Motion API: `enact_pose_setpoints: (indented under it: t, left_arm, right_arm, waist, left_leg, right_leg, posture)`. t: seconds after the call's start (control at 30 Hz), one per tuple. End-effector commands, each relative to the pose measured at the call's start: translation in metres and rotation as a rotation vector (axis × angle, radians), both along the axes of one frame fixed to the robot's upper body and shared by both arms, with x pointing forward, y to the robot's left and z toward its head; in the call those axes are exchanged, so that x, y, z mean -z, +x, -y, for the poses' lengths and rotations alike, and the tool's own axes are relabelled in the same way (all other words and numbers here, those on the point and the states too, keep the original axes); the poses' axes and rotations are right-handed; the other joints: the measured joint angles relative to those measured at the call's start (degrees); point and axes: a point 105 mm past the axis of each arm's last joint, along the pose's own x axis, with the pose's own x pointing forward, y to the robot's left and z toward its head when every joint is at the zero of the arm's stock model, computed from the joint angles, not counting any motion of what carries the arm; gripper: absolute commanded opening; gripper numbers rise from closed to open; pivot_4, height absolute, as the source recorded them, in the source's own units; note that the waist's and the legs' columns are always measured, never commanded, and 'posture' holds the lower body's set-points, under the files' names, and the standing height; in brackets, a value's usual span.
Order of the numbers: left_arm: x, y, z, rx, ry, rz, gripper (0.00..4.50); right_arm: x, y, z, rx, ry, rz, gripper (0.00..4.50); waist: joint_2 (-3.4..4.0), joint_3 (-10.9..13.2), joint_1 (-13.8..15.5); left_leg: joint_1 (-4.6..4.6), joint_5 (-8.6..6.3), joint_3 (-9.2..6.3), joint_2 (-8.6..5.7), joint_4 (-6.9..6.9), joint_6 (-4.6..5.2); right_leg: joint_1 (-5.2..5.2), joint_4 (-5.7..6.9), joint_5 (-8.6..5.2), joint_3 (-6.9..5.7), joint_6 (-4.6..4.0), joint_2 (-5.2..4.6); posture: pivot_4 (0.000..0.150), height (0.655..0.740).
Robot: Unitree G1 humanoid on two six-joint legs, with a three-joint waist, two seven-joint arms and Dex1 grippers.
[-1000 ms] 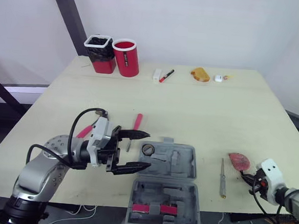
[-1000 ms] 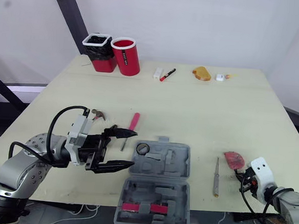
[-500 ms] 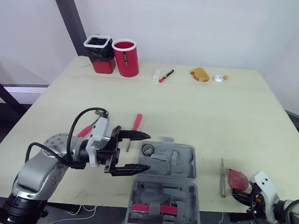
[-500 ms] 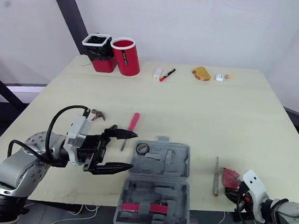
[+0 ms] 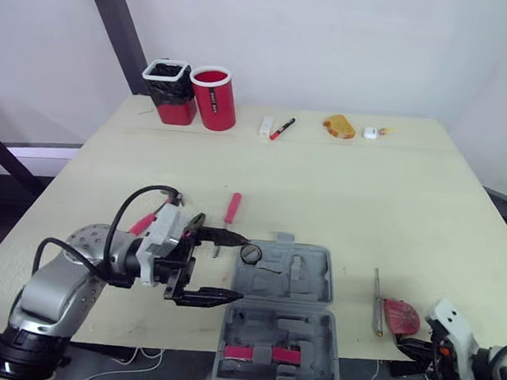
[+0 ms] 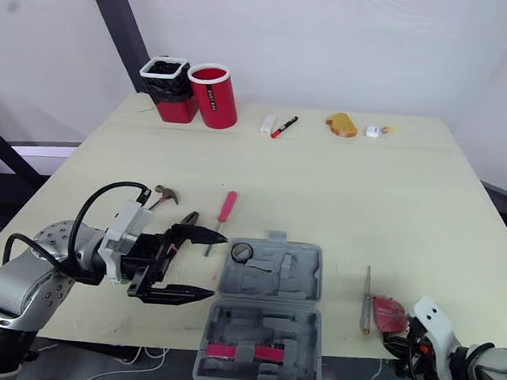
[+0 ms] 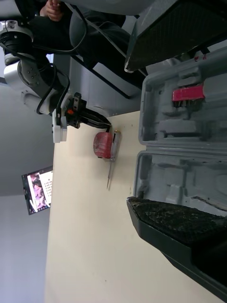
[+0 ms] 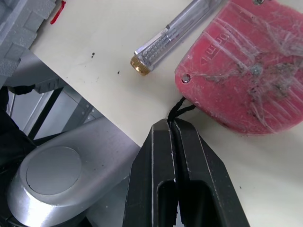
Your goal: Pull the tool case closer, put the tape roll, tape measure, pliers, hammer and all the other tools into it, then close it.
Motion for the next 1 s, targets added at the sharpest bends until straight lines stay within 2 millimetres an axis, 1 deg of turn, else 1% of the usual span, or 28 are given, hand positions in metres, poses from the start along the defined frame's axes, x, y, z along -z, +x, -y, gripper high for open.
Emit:
enact_pose_setpoints:
  t: [0.03, 0.13, 0.3, 0.4, 0.43, 0.5, 0.57, 0.6, 0.63, 0.67, 0.7, 0.73, 0.77, 0.8, 0.97, 1.0]
  left_arm:
    - [-0.005, -0.003, -0.003, 0.038, 0.018, 0.031, 4.5]
    - [-0.005, -0.004, -0.005, 0.054, 0.022, 0.028, 4.5]
    - [-0.005, -0.008, -0.01, 0.118, 0.037, 0.024, 4.5]
    - [-0.005, -0.007, -0.014, 0.129, 0.04, 0.025, 4.5]
    - [-0.005, -0.006, -0.015, 0.129, 0.042, 0.027, 4.5]
    - [-0.004, -0.005, -0.016, 0.128, 0.044, 0.03, 4.5]
    - [-0.004, -0.006, -0.017, 0.128, 0.043, 0.031, 4.5]
    - [-0.004, -0.006, -0.017, 0.128, 0.043, 0.032, 4.5]
    - [-0.004, -0.008, -0.017, 0.13, 0.042, 0.031, 4.5]
    - [-0.004, -0.008, -0.018, 0.132, 0.043, 0.031, 4.5]
    - [-0.004, -0.009, -0.018, 0.134, 0.043, 0.032, 4.5]
    - [-0.004, -0.009, -0.018, 0.137, 0.045, 0.034, 4.5]
    - [-0.004, -0.009, -0.018, 0.139, 0.045, 0.036, 4.5]
    - [-0.005, -0.009, -0.018, 0.14, 0.046, 0.038, 4.5]
    - [-0.006, -0.009, -0.017, 0.143, 0.047, 0.046, 4.5]
    - [-0.006, -0.009, -0.017, 0.144, 0.047, 0.048, 4.5]
  right_arm:
    - [-0.008, -0.003, -0.001, -0.042, 0.0, -0.006, 0.03]
    - [-0.011, -0.004, 0.001, -0.044, 0.01, -0.009, 0.03]
    - [-0.018, 0.001, 0.007, -0.05, 0.003, 0.02, 0.03]
    - [-0.023, -0.003, 0.007, -0.091, 0.003, 0.022, 0.89]
    - [-0.025, -0.004, 0.008, -0.104, 0.004, 0.021, 1.49]
    - [-0.028, -0.007, 0.009, -0.128, 0.001, 0.022, 2.2]
    - [-0.034, -0.01, 0.011, -0.157, 0.002, 0.038, 2.71]
    - [-0.037, -0.011, 0.012, -0.169, 0.002, 0.049, 3.09]
    - [-0.041, -0.009, 0.013, -0.187, -0.003, 0.09, 3.09]
    - [-0.044, -0.006, 0.015, -0.2, -0.014, 0.138, 3.68]
    - [-0.046, 0.001, 0.017, -0.232, -0.037, 0.209, 3.73]
    - [-0.047, 0.007, 0.019, -0.26, -0.063, 0.269, 4.07]
    - [-0.047, 0.012, 0.02, -0.28, -0.087, 0.311, 4.31]
    - [-0.046, 0.017, 0.021, -0.303, -0.104, 0.341, 4.45]
    - [-0.045, 0.03, 0.022, -0.375, -0.085, 0.422, 4.45]
    - [-0.044, 0.032, 0.021, -0.418, -0.08, 0.452, 4.45]
  waist:
    - [0.0, 0.0, 0.0]
    - [0.0, 0.0, 0.0]
    - [0.0, 0.0, 0.0]
    - [0.0, 0.0, 0.0]
    - [0.0, 0.0, 0.0]
    - [0.0, 0.0, 0.0]
    - [0.0, 0.0, 0.0]
    - [0.0, 0.0, 0.0]
    - [-0.01, 0.0, 0.0]
    - [0.0, 0.0, 0.0]
    - [-0.01, 0.0, -0.1]
    - [-0.02, 0.0, -0.1]
    - [-0.06, 0.0, -0.2]
    - [-0.07, 0.0, -0.2]
    - [-0.06, 0.0, 0.0]
    - [-0.05, 0.0, 0.0]
  left_leg:
    - [0.0, 0.0, 0.0, 0.0, 0.0, 0.0]
    - [0.0, 0.0, -0.01, 0.0, 0.0, 0.0]
    - [0.0, 0.0, 0.01, 0.0, 0.01, 0.0]
    - [0.0, 0.0, 0.01, 0.0, 0.02, 0.0]
    - [0.0, 0.0, 0.01, 0.0, 0.01, 0.0]
    - [-0.01, 0.0, -0.01, 0.0, 0.01, 0.0]
    - [-0.01, 0.0, -0.01, 0.0, 0.01, 0.0]
    - [-0.01, 0.0, -0.01, 0.0, 0.02, 0.0]
    - [-0.01, 0.0, -0.01, 0.0, 0.02, 0.0]
    - [0.0, 0.0, 0.01, 0.0, 0.03, 0.0]
    - [0.0, 0.0, 0.01, 0.0, 0.03, 0.0]
    - [0.01, 0.0, 0.0, 0.0, 0.03, 0.0]
    - [0.01, 0.0, 0.0, 0.0, 0.03, 0.0]
    - [0.01, 0.0, 0.02, 0.01, 0.04, 0.0]
    - [0.02, 0.0, 0.01, 0.01, 0.08, 0.0]
    - [0.01, 0.0, 0.01, 0.01, 0.08, 0.0]
  right_leg:
    - [0.0, 0.0, 0.0, 0.0, 0.0, 0.0]
    - [0.0, 0.0, 0.0, -0.01, 0.0, 0.0]
    - [0.0, 0.0, 0.0, 0.0, 0.0, 0.0]
    - [0.0, 0.0, 0.0, 0.0, 0.0, 0.0]
    - [0.0, 0.0, 0.0, 0.0, 0.0, 0.0]
    - [0.0, 0.0, 0.0, -0.01, 0.01, 0.0]
    - [0.0, 0.0, 0.0, -0.01, 0.01, 0.0]
    - [0.0, 0.0, 0.0, -0.01, 0.01, 0.0]
    - [0.0, 0.0, 0.0, -0.01, 0.01, 0.0]
    - [0.0, 0.0, 0.0, 0.01, 0.02, 0.0]
    - [0.0, 0.0, 0.0, 0.01, 0.02, 0.0]
    - [0.01, 0.0, 0.0, 0.0, 0.02, 0.0]
    - [0.01, 0.0, 0.0, 0.0, 0.02, 0.01]
    - [0.01, -0.01, 0.0, 0.01, 0.02, 0.01]
    - [0.03, 0.01, 0.01, 0.01, 0.0, 0.03]
    - [0.03, 0.01, 0.01, 0.0, 0.01, 0.03]
  posture:
    - [0.15, 0.74]
    - [0.15, 0.74]
    - [0.15, 0.74]
    - [0.15, 0.74]
    - [0.15, 0.74]
    - [0.15, 0.74]
    - [0.15, 0.74]
    - [0.15, 0.74]
    - [0.15, 0.74]
    - [0.15, 0.74]
    - [0.15, 0.74]
    - [0.15, 0.74]
    - [0.15, 0.74]
    - [0.15, 0.74]
    - [0.15, 0.74]
    - [0.15, 0.74]
